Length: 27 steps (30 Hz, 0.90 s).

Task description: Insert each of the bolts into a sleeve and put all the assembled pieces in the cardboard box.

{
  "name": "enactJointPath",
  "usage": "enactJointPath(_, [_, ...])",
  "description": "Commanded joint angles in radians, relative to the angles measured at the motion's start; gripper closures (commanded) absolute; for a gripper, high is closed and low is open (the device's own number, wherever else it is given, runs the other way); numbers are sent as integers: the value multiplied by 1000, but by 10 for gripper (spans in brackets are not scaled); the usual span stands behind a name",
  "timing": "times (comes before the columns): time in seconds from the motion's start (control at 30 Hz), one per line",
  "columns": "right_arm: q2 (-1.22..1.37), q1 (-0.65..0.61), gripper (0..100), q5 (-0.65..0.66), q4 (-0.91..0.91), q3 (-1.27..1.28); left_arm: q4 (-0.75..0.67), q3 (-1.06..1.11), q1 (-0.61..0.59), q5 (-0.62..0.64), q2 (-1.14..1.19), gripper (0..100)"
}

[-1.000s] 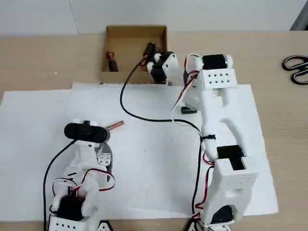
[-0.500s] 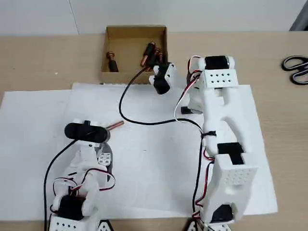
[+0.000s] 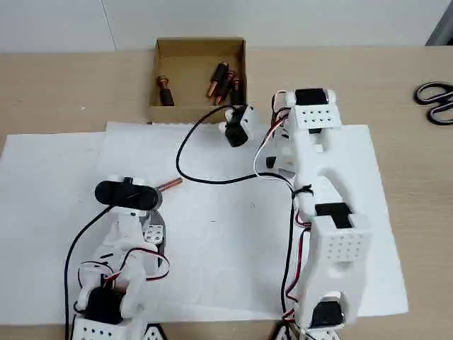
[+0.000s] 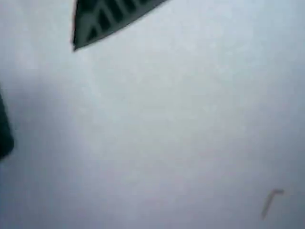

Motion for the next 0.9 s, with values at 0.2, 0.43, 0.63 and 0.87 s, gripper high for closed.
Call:
enactJointPath(0.2, [50,-13,827,8,-35,-40,-29,-7,-3,-9,-9,994])
enactJointPath(0.43, [116,-45,924,2,-58,-40,-29,-7,-3,-8,-9,994])
enactJointPath(0.63, [105,-53,953,0,-47,-41,-29,-7,-3,-8,-9,994])
enactJointPath(0.87, [-25,-54,984,-118,-47,-41,-29,-7,-5,-8,-9,994])
